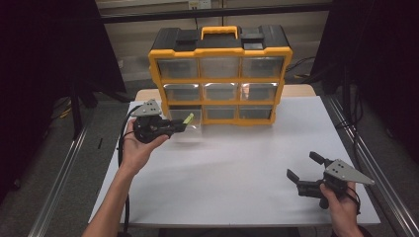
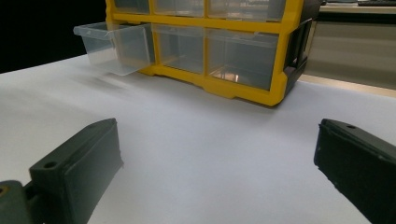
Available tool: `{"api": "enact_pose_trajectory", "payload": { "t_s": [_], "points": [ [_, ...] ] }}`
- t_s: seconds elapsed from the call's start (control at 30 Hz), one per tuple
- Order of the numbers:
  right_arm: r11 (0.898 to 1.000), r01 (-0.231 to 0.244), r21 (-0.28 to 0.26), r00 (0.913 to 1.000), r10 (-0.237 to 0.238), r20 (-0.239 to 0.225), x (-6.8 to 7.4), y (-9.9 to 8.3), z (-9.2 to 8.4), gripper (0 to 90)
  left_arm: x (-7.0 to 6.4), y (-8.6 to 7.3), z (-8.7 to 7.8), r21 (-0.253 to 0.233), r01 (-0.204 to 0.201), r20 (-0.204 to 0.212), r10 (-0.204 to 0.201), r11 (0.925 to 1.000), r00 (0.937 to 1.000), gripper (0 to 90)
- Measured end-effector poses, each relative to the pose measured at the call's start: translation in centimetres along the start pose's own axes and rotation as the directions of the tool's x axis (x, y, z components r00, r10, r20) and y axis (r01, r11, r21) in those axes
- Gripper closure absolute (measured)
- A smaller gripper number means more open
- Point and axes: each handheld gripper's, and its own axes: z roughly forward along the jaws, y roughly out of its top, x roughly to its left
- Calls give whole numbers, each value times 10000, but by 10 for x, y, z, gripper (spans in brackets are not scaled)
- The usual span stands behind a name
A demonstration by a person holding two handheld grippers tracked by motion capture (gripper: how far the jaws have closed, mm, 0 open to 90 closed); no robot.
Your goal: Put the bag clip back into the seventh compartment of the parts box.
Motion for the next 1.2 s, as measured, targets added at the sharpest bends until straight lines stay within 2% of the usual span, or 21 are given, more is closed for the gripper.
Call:
{"api": "enact_pose_trajectory", "payload": {
  "t_s": [0.1,0.13,0.17,0.3,0.43,0.53,0.67,1.0,1.1,1.2],
  "points": [
    [10000,-9,11,10000,9,3,0,0,0,3,2,1,-5,-121,61,0,-61,9999,10000,784],
    [10000,-9,9,10000,9,5,0,0,0,3,3,2,-7,-60,3,-118,-4,10000,9999,784],
    [10000,-16,23,10000,16,14,0,0,0,3,3,2,-8,-129,100,-8,-100,9999,9999,784],
    [10000,-75,30,9999,75,97,-1,0,1,4,4,5,-12,48,-101,-134,101,9999,9999,784],
    [9999,-101,-14,9999,101,138,-1,0,1,3,8,5,-16,120,24,-226,-21,9999,9997,784],
    [9999,-117,-2,9998,117,146,-1,0,1,3,14,6,-19,379,-80,-342,93,9993,9994,784],
    [9999,-100,15,9999,100,136,-1,0,2,4,20,10,-23,389,-4,-463,22,9992,9989,784],
    [9999,-107,-4,9999,107,124,-1,0,1,5,30,26,-19,756,-68,-559,111,9971,9984,784],
    [10000,-92,-8,9999,92,131,-1,0,1,4,33,30,-20,528,67,-517,-40,9986,9987,784],
    [10000,-73,-2,9999,73,138,-1,0,1,4,34,36,-20,700,-39,-534,77,9975,9985,784]
  ]
}}
